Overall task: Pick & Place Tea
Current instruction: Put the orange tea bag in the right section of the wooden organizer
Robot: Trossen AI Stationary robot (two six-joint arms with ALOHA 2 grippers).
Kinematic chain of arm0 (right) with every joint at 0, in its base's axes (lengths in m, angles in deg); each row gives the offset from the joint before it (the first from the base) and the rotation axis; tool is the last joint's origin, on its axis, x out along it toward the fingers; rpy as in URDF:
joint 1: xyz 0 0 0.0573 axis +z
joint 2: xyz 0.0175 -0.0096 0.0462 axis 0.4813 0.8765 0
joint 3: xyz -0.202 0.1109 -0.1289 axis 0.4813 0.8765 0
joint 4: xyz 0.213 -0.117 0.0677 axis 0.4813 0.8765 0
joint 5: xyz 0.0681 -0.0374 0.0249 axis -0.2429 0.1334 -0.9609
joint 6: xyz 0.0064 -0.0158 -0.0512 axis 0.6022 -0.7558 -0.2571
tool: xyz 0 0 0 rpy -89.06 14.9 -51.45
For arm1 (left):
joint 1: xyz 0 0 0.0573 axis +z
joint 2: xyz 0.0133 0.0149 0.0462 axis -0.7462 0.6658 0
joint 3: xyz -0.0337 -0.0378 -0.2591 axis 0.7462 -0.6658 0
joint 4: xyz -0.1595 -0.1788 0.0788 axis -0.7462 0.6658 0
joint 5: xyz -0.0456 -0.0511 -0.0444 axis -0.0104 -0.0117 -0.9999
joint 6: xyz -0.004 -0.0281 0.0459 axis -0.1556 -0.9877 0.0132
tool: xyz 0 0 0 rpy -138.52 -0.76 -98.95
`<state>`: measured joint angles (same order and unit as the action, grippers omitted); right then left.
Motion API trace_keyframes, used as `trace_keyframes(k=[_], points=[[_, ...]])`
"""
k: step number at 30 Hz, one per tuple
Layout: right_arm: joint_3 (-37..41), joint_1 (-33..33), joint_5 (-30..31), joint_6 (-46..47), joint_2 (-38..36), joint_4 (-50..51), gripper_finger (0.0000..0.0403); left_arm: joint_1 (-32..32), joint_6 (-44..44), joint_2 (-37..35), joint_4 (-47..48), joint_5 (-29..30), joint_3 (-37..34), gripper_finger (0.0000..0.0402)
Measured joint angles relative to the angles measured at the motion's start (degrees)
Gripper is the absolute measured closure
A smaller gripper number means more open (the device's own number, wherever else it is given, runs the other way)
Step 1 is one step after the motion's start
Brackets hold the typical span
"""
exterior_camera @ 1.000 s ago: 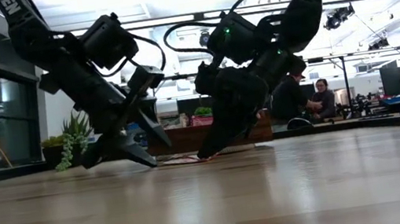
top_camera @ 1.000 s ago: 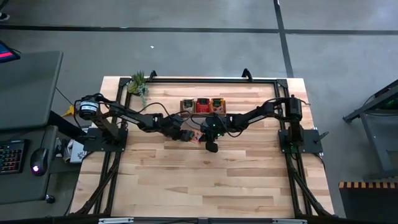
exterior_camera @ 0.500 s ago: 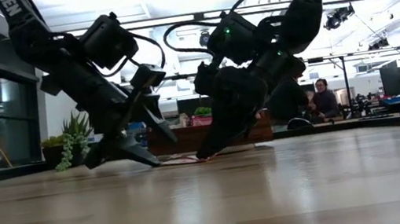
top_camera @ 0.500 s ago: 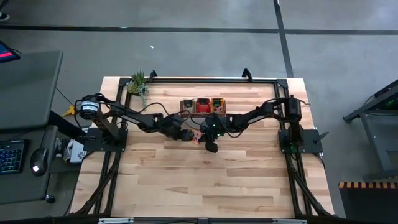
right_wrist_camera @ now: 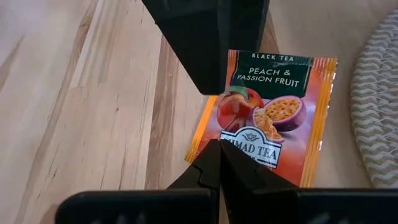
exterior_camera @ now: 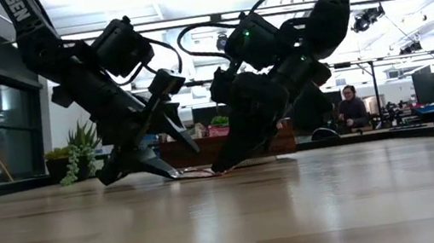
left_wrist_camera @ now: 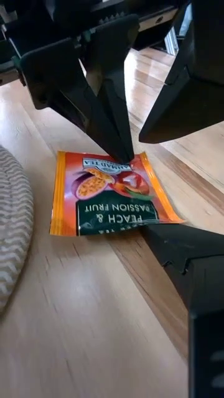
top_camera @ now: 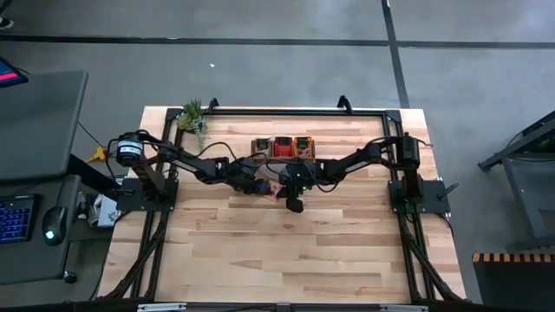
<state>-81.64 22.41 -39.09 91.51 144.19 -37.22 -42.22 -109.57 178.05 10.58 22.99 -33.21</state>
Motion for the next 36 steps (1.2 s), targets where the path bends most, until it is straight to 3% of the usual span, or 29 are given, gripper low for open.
trace_keyframes(k=[7,16,18,29,36], points=[[-0.02,-0.01,-0.26,0.0,0.0,-0.03,0.0403,0.0,-0.4,0.44,0.01,0.03,0.22,0.0212],[-0.04,-0.01,-0.57,0.0,-0.09,0.05,0.0403,-0.04,1.2,0.48,2.54,-0.25,0.27,0.0372],[-0.04,-0.01,-0.55,0.0,-0.11,0.03,0.0403,-0.04,1.82,0.48,2.83,-0.6,0.27,0.0392],[-0.07,-0.02,-6.01,-0.54,-3.84,1.7,0.0402,-0.11,6.66,-1.23,3.31,-0.29,0.32,0.0401],[-0.09,-1.0,-2.24,-6.33,-13.28,10.17,0.0402,-0.04,17.79,-5.16,14.01,0.04,5.4,0.0401]])
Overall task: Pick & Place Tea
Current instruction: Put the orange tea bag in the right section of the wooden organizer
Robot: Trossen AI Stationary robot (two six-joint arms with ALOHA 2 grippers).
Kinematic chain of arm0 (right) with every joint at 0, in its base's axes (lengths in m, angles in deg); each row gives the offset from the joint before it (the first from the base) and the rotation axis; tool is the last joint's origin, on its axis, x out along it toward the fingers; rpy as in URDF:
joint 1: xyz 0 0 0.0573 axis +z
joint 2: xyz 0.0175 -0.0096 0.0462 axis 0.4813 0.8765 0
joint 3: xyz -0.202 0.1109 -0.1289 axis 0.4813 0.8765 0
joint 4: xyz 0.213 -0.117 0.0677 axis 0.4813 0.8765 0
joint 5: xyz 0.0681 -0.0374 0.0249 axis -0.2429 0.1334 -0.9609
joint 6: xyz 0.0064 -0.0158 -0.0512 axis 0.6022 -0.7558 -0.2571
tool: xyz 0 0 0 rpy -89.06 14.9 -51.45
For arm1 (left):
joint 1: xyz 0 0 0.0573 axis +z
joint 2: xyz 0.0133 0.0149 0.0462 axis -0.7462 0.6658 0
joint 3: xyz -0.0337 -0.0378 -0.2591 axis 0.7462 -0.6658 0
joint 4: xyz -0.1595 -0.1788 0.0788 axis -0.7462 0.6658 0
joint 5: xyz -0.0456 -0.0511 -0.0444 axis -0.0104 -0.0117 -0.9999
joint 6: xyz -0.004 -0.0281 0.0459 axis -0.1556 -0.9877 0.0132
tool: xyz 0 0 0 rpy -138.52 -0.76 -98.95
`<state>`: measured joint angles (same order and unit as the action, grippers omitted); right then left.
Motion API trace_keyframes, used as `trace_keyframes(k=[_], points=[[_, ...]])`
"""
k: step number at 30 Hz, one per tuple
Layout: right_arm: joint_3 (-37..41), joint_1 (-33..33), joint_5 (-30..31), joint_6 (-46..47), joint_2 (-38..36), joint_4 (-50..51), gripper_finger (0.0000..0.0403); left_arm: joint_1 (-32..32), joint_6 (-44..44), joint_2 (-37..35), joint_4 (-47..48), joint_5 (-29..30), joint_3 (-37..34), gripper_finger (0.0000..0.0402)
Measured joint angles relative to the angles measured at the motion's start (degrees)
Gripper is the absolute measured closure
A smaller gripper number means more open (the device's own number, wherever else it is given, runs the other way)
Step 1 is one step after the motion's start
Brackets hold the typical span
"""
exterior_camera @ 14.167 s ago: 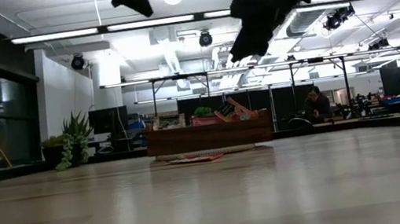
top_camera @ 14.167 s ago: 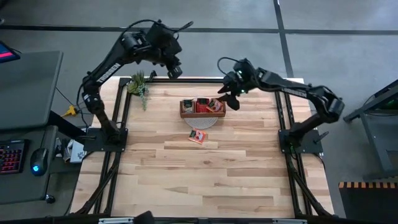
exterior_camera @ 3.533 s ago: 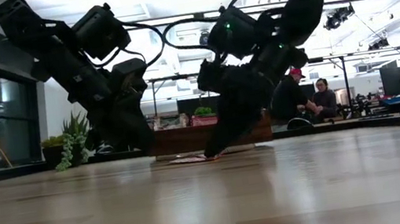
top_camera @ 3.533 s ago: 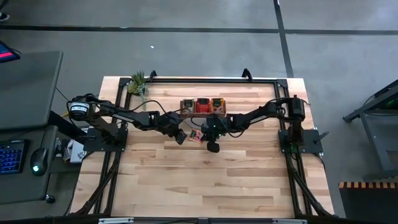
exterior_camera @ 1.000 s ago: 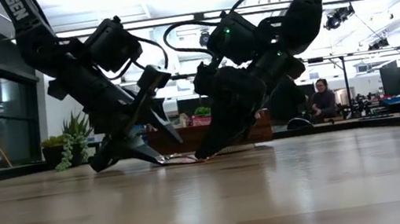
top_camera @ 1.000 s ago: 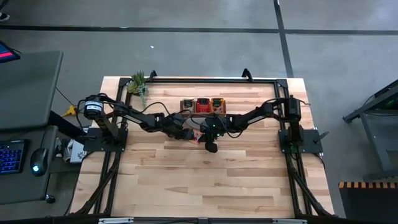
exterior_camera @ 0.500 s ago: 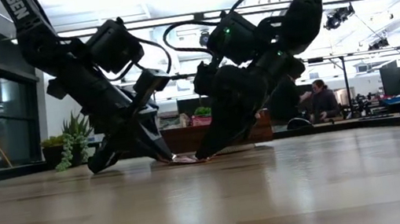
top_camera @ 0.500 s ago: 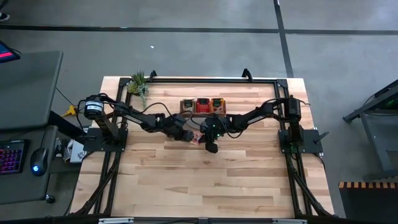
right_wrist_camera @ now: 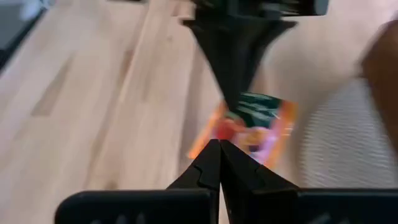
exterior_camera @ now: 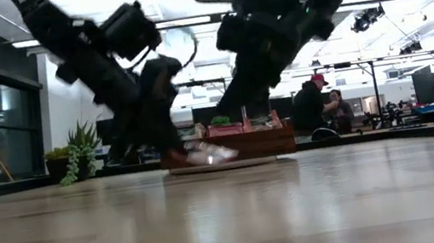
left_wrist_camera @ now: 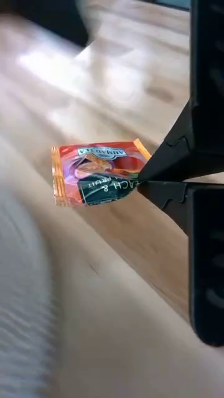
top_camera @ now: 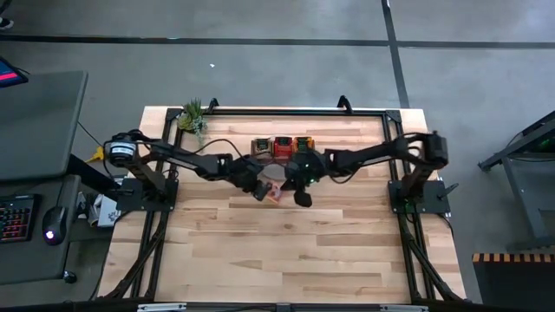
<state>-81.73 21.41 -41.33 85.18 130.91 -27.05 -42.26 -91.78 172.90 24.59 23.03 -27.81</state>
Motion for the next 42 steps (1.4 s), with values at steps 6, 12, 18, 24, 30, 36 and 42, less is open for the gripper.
trace_keyframes(k=[6,12,18,24,30,36,42], points=[[0.0,-2.03,3.98,-6.68,-7.48,8.67,0.0392,0.03,15.55,-1.85,13.03,-0.36,9.86,0.0401],[-0.02,-5.93,1.53,-6.5,-14.98,12.22,0.0379,-0.02,31.94,-1.85,34.24,5.16,24.05,0.0401],[-0.02,-9.83,-4.85,-1.88,-21.16,11.71,0.0347,0.87,42.4,-1.88,44.07,14.07,35.22,0.0401],[-0.04,-12.18,-6.07,-1.21,-23.94,10.8,0.0279,1.14,49.54,-1.96,47.32,15.91,42.22,0.0401],[-0.04,-13.42,-5.83,-0.97,-23.72,9.23,0.0199,1.16,50.75,-1.96,47.6,16.86,43.15,0.0401],[-0.04,-13.67,-7.16,1.47,-23.7,5.82,0.0163,1.16,50.68,-1.96,47.37,17.88,43.15,0.0401],[-0.04,-13.63,-8.29,2.84,-20.96,2.9,0.0177,1.16,50.66,-1.96,46.92,17.96,43.15,0.0401]])
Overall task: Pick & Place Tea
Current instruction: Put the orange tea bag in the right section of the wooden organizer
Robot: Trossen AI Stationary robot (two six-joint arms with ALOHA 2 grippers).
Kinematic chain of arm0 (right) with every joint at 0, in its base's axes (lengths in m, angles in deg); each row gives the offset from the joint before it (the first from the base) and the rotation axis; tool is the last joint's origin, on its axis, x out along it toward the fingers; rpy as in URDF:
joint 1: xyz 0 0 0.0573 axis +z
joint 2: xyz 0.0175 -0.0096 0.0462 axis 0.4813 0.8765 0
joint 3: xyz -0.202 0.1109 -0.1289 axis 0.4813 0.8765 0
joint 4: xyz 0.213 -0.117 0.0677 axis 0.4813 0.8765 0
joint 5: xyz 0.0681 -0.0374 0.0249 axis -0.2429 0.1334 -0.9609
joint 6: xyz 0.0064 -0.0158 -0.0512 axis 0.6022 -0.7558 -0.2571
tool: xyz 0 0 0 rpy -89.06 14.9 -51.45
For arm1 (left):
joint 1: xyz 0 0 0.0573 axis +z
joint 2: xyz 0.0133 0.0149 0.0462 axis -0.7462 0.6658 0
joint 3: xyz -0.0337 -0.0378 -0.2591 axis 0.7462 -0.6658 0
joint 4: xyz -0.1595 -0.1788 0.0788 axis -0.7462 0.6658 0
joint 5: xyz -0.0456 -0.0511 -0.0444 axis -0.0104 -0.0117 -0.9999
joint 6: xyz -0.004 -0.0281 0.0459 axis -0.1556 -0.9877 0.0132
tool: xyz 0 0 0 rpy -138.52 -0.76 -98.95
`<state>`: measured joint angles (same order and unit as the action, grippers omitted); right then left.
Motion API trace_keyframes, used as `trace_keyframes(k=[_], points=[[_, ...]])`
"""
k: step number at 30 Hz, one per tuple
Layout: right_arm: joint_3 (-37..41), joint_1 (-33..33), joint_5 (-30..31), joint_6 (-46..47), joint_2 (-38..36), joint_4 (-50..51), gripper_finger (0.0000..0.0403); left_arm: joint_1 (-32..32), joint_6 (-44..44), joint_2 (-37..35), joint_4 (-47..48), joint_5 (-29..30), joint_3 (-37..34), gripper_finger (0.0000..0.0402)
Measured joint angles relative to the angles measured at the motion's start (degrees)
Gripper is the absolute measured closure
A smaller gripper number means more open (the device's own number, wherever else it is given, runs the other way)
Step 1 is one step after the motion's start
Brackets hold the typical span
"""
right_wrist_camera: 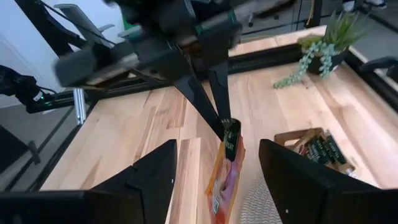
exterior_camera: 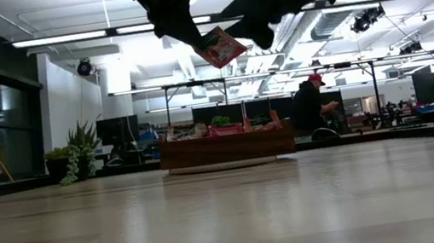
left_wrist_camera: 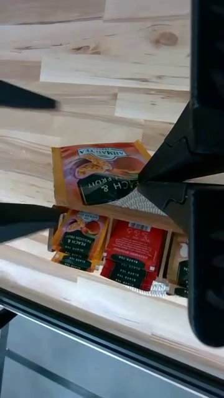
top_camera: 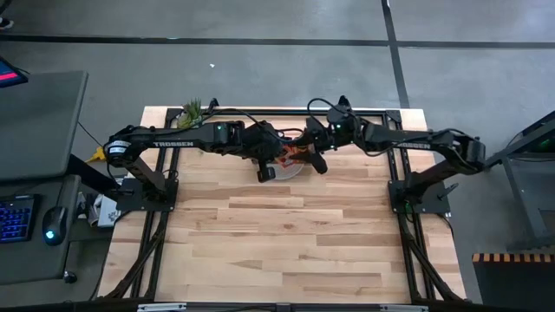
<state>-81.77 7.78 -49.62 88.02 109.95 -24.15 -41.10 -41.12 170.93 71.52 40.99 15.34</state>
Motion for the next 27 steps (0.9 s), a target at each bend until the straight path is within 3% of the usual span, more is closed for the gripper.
trace_keyframes(k=[11,27], points=[[0.0,0.11,0.4,1.54,2.67,-5.16,0.0199,0.0,0.0,0.0,0.78,0.53,0.0,0.0401],[0.02,0.03,-0.87,2.49,6.27,-10.4,0.0286,0.0,0.37,0.02,0.77,0.13,0.0,0.0401]])
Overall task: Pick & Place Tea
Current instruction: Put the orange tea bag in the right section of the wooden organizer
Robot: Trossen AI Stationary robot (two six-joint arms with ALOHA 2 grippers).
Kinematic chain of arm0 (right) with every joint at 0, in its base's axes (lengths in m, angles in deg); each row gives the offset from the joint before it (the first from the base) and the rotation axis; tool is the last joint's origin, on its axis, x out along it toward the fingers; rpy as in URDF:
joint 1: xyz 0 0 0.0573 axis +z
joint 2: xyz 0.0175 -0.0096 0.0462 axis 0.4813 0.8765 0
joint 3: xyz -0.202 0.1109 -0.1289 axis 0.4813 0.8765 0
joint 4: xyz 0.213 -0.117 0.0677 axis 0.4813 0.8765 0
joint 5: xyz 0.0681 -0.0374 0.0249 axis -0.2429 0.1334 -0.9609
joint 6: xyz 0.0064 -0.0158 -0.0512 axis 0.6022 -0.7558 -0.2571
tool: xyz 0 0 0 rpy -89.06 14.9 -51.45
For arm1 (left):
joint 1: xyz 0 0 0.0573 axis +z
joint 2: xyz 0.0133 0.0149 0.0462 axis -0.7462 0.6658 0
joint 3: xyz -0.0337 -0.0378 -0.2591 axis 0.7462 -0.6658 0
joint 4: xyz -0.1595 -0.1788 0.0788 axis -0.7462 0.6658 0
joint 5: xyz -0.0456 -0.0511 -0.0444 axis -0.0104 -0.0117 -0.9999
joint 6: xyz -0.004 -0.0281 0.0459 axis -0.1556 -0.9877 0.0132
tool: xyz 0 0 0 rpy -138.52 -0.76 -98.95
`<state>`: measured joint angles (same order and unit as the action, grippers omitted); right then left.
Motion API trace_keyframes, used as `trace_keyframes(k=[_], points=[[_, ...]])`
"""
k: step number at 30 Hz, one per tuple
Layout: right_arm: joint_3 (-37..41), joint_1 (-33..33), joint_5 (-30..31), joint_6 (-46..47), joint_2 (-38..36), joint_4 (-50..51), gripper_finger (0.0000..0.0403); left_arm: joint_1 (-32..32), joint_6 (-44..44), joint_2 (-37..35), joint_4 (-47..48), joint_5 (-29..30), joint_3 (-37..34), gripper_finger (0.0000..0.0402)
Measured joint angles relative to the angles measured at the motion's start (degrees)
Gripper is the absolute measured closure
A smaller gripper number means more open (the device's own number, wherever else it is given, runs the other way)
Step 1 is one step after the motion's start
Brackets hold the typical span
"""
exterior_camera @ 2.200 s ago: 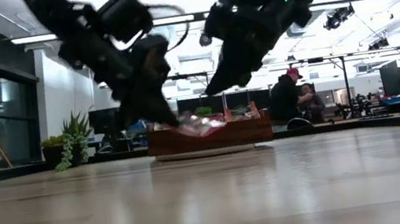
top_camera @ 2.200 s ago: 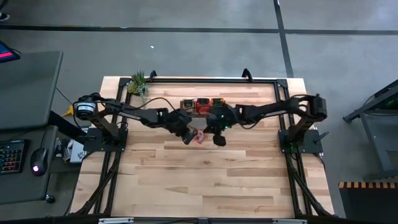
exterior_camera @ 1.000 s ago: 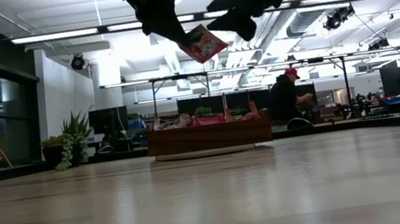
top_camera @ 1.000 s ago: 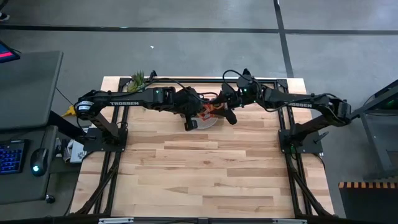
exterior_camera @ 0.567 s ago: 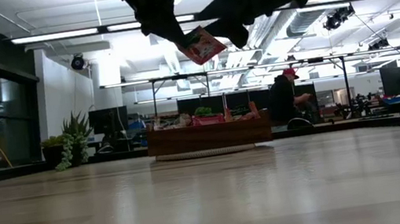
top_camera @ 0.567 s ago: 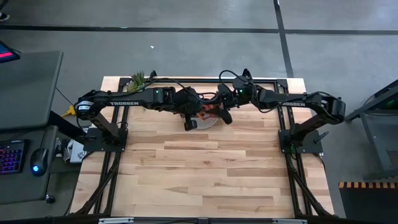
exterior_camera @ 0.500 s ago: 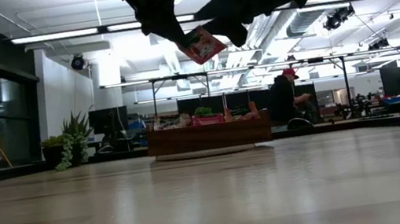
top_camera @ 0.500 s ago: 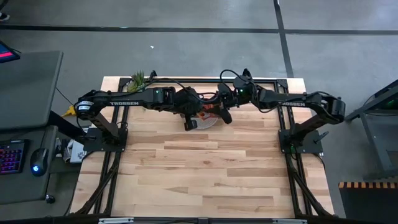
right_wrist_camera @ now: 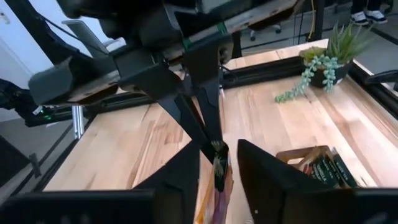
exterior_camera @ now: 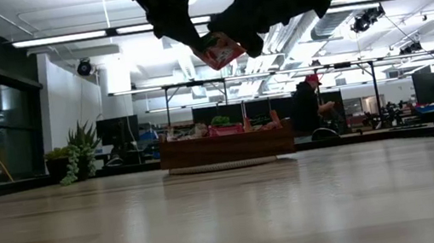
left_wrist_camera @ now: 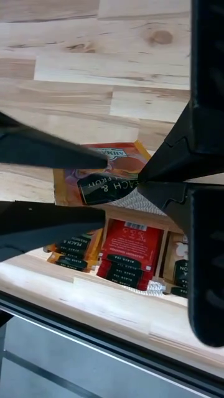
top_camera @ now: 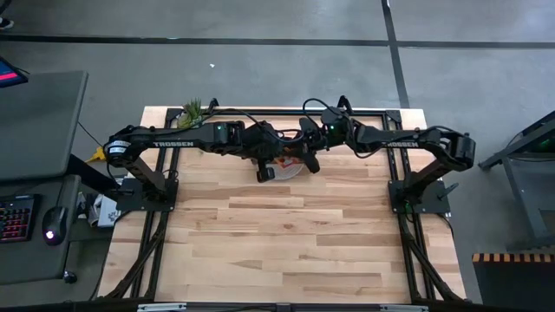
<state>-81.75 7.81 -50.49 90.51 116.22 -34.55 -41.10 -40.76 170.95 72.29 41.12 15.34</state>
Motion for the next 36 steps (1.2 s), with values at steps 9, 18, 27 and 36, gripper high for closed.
trace_keyframes(k=[9,18,27,36], points=[[0.0,-0.03,0.02,-3.07,0.0,0.43,0.0397,-0.02,0.03,-0.02,0.09,0.02,0.0,0.0401],[0.0,-0.03,1.78,-5.03,-1.09,0.51,0.0401,-0.02,0.06,-0.02,-0.27,0.86,0.02,0.0401],[-0.02,-0.16,1.66,-5.16,-2.58,0.77,0.0402,0.0,1.41,0.0,-1.17,1.07,0.0,0.0322],[-0.02,-1.83,7.21,-7.86,-5.46,6.06,0.0403,0.17,-1.48,-0.44,1.64,7.46,-0.01,0.0165]])
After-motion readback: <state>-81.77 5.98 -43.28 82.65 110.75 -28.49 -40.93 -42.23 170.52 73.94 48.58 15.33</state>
